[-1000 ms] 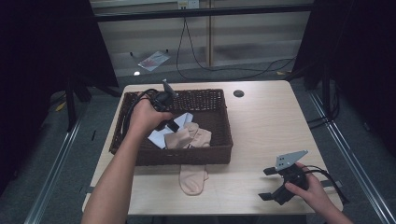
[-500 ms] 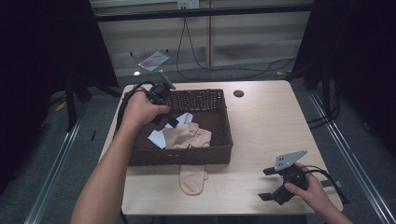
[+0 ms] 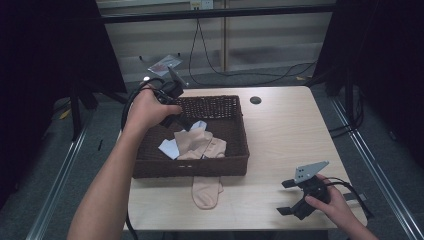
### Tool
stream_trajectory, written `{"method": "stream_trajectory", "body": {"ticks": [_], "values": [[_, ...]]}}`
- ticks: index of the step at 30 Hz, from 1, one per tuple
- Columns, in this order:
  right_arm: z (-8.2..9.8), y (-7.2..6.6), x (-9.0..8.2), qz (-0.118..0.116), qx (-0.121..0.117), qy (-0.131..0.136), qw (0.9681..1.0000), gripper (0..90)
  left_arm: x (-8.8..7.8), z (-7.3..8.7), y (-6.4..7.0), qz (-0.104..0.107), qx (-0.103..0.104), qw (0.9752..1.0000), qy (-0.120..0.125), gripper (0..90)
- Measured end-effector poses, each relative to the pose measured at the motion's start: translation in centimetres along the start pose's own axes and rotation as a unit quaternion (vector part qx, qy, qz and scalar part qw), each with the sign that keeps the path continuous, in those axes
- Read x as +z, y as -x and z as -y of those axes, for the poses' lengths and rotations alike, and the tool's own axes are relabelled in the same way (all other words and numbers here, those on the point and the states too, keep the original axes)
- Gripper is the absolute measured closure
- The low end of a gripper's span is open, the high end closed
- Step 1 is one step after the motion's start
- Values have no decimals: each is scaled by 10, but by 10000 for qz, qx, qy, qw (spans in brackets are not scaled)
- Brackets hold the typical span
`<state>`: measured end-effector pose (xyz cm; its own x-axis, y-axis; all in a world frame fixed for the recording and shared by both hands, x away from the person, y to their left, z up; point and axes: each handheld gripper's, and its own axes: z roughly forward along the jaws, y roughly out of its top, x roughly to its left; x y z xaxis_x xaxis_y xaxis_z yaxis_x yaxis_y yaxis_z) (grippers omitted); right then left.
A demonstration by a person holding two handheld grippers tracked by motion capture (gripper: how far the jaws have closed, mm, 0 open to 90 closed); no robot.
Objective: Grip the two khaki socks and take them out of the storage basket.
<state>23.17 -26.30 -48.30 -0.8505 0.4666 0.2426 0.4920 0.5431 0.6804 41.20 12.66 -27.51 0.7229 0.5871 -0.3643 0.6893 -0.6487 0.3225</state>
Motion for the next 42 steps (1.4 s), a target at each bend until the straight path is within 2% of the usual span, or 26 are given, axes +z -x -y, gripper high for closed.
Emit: {"method": "stream_trajectory", "body": {"ticks": [9,23,34,42], "values": [[0,0,0,-32,7,20,10000,32,-5,1,13,29,169,9998,-82,900],[0,0,0,-31,10,41,10000,32,-7,11,25,160,351,9991,-157,900],[0,0,0,-35,13,43,10000,32,-1,19,33,201,528,9981,-232,900],[0,0,0,-14,8,6,10000,32,8,25,34,222,532,9980,-242,900]]}}
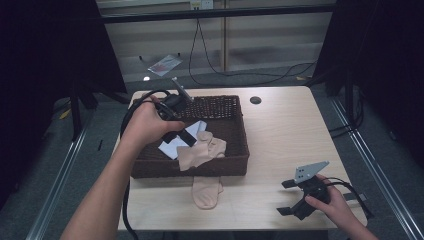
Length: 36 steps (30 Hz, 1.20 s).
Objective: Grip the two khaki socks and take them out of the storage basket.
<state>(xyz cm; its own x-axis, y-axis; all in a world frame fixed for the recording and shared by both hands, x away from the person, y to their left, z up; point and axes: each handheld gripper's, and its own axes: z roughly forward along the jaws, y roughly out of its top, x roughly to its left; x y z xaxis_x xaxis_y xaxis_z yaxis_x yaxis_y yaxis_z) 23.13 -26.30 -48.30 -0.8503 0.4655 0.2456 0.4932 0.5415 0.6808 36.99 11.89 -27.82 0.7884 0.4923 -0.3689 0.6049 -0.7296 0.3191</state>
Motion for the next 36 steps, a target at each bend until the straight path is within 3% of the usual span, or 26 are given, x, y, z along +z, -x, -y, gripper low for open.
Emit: {"method": "stream_trajectory", "body": {"ticks": [6,9,16,23,27,36], "values": [[0,0,0,-25,14,6,10000,32,16,5,1,122,108,9999,-30,900],[0,0,0,-9,5,-23,10000,32,25,7,1,81,159,9998,-108,900],[0,0,0,-34,11,5,10000,32,40,13,2,147,276,9995,-47,900],[0,0,0,-39,11,5,10000,32,49,19,1,11,375,9993,-37,533],[0,0,1,-27,-11,-24,10000,32,50,24,3,-102,393,9991,73,392],[0,-1,1,-27,19,-22,10000,33,54,39,1,-171,450,9986,212,243]]}}
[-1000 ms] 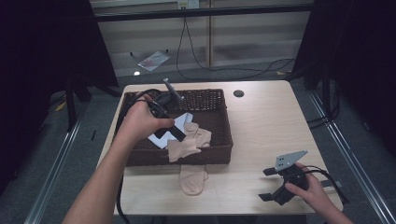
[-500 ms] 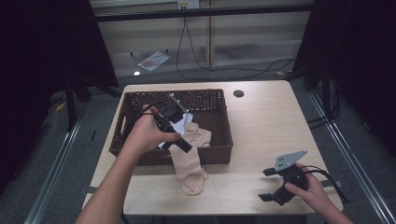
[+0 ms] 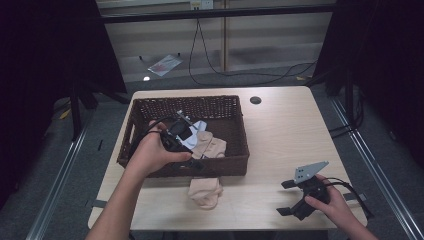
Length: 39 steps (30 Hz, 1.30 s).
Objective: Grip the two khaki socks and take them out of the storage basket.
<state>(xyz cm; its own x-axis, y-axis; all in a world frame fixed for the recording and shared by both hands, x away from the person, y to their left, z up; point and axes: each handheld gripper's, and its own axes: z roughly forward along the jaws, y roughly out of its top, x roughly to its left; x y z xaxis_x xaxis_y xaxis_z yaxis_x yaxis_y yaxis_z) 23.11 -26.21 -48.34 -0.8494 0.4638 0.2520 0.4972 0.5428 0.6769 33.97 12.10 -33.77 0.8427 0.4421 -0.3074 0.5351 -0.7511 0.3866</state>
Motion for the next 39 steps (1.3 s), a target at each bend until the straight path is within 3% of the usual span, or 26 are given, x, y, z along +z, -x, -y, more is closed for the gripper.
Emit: {"method": "stream_trajectory", "body": {"ticks": [15,20,27,33,39], "values": [[0,0,0,-13,-30,-37,10000,33,19,21,-3,-159,60,9998,97,157],[0,0,0,-6,-44,-24,10000,33,25,32,-3,-196,-10,9994,283,132],[0,-1,0,-27,-32,-46,10000,33,32,44,-1,-251,52,9988,418,122],[0,-1,1,-32,-51,-61,10000,33,43,56,0,-210,25,9985,515,117],[1,-1,1,-35,-41,-80,10000,33,56,64,2,-120,163,9985,517,112]]}}
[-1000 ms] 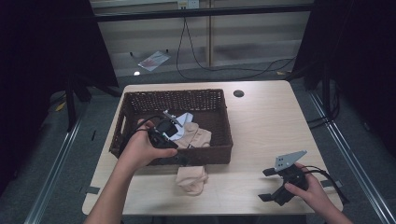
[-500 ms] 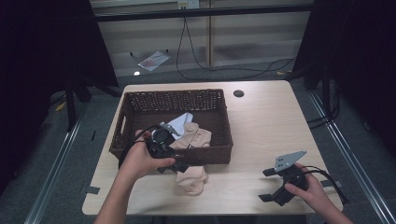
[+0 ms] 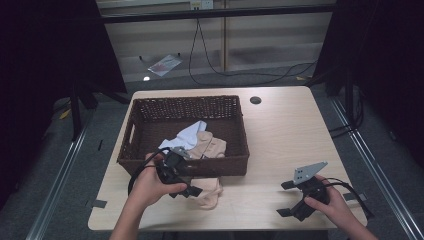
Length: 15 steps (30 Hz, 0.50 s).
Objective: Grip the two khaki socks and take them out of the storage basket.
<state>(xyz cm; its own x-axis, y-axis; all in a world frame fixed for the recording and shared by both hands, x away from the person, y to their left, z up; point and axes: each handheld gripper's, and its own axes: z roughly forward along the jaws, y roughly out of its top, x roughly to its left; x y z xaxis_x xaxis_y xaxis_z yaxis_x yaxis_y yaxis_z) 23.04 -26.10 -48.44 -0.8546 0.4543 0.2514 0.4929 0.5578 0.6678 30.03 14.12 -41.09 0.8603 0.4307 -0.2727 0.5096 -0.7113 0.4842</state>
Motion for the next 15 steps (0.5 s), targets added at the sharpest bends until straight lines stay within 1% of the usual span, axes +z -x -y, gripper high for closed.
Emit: {"method": "stream_trajectory", "body": {"ticks": [2,3,4,5,7,10,11,15], "values": [[0,0,0,-5,-3,-3,10000,33,4,2,1,-3,40,10000,26,109],[0,0,0,-3,-5,-4,10000,33,6,3,1,3,83,10000,2,108],[0,0,0,-3,-6,-5,10000,33,8,4,2,16,86,10000,-6,105],[0,0,0,2,-9,-5,10000,33,10,5,2,15,42,10000,14,106],[0,0,0,-8,-25,-6,10000,33,14,7,2,37,88,10000,-19,101],[0,0,-1,2,-31,-11,10000,33,21,11,4,56,77,10000,22,98],[0,0,-1,4,-32,-10,10000,33,23,11,5,45,155,9999,7,98],[0,-1,1,-25,-14,-15,10000,33,29,13,8,56,315,9995,78,94]]}}
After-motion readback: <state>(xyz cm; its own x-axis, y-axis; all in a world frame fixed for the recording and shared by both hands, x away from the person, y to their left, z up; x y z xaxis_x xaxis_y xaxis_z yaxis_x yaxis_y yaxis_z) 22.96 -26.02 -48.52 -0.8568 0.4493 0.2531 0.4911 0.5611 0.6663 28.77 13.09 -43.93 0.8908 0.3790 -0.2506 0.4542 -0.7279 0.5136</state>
